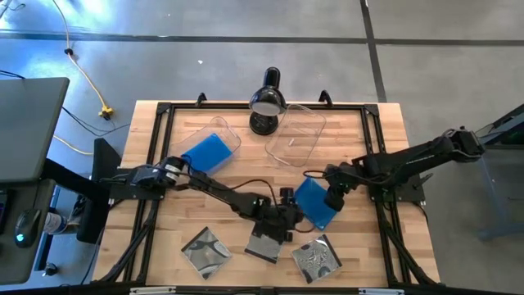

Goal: Pick & place jewel cases by type
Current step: Put the blue CD case into the left transparent bin, then put the left blue CD case into the left transparent bin

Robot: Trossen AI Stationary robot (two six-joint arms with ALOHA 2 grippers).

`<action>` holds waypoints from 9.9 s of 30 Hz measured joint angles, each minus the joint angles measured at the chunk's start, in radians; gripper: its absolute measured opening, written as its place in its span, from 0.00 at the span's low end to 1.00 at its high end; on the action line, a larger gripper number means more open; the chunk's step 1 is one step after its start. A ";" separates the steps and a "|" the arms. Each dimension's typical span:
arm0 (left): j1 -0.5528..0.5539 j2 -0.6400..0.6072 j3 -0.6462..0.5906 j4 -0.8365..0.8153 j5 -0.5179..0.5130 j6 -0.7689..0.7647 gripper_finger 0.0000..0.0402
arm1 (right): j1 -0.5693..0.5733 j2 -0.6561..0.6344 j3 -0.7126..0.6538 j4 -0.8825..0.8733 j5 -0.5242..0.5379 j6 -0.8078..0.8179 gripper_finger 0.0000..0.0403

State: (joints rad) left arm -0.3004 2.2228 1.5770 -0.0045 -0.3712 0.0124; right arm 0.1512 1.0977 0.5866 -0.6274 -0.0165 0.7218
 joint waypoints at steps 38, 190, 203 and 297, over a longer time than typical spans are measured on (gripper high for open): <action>-0.014 0.054 0.043 -0.033 -0.106 0.394 0.45 | -0.310 -0.007 -0.308 0.373 -0.344 -0.120 0.31; 0.011 0.133 0.377 -0.279 -0.173 0.634 0.02 | -0.306 -0.005 -0.304 0.454 -0.474 -0.147 0.31; 0.011 0.135 0.375 -0.288 -0.203 0.639 0.01 | -0.306 -0.005 -0.306 0.528 -0.557 -0.146 0.31; 0.176 -0.521 -0.443 -0.279 0.107 -0.243 0.20 | 0.471 0.364 0.098 0.183 0.262 0.009 0.31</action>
State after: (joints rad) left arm -0.1242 1.7023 1.1337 -0.2834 -0.2639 -0.2303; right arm 0.6224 1.4620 0.6842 -0.4442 0.2459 0.7307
